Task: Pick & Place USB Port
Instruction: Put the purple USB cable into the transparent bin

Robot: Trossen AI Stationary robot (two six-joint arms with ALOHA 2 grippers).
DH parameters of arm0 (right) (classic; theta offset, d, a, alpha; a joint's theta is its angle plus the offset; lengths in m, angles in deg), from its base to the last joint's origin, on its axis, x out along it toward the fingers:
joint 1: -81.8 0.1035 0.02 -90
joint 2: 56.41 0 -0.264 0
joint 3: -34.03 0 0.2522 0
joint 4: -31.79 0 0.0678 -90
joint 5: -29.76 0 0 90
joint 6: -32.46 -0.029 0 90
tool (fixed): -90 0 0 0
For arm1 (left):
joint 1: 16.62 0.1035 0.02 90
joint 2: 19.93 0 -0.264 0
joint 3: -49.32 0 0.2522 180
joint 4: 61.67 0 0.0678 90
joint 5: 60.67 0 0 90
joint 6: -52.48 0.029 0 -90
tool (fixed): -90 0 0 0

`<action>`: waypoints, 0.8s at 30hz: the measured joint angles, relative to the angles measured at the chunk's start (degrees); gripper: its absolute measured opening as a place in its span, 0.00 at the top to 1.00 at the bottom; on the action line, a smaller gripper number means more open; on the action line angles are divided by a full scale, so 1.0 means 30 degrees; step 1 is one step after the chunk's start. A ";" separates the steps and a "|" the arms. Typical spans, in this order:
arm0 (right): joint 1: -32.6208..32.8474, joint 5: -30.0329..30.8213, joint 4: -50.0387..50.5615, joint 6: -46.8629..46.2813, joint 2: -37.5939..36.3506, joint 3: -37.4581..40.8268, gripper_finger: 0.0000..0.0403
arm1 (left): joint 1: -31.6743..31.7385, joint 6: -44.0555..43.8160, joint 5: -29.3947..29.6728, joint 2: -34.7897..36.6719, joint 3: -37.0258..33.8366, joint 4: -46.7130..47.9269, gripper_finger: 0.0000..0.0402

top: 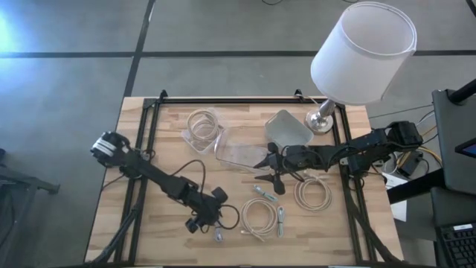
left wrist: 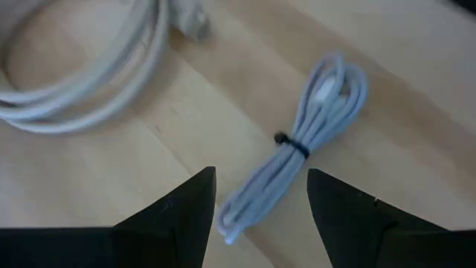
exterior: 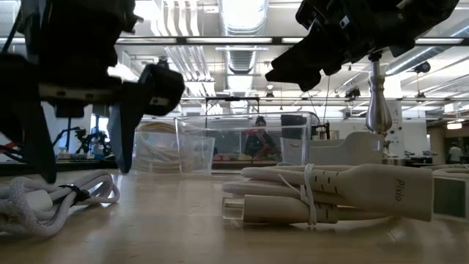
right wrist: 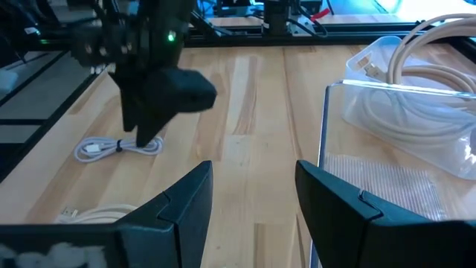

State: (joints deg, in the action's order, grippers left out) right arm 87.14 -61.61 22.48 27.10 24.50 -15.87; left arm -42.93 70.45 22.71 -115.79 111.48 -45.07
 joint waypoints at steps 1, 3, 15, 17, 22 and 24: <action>0.0000 0.0000 -0.0014 0.0000 0.0000 0.0000 0.53 | 0.0001 0.0004 -0.0005 -0.0254 0.0000 -0.0066 0.46; 0.0000 0.0000 0.0005 0.0000 0.0000 0.0002 0.53 | -0.0006 0.0012 -0.0007 -0.0784 0.0007 -0.0131 0.46; 0.0000 0.0000 0.0042 0.0000 0.0000 0.0003 0.53 | -0.0015 0.0019 -0.0352 -0.1409 0.0041 -0.0156 0.73; 0.0000 0.0000 0.0041 0.0067 0.0000 -0.0001 0.53 | -0.0028 0.0019 -0.0334 -0.1269 0.0021 -0.0119 0.81; 0.0000 0.0000 0.0037 0.0415 0.0000 -0.0001 0.53 | 0.0023 -0.0145 0.0578 -0.0882 -0.0012 -0.0118 0.95; 0.0000 0.0000 0.0025 0.0423 0.0000 0.0001 0.53 | 0.0031 -0.0583 0.1138 -0.0676 0.0007 -0.0105 0.95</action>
State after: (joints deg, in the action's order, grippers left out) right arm 87.14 -61.61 22.56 28.36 24.50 -15.87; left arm -42.83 68.70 26.13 -117.82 111.50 -45.39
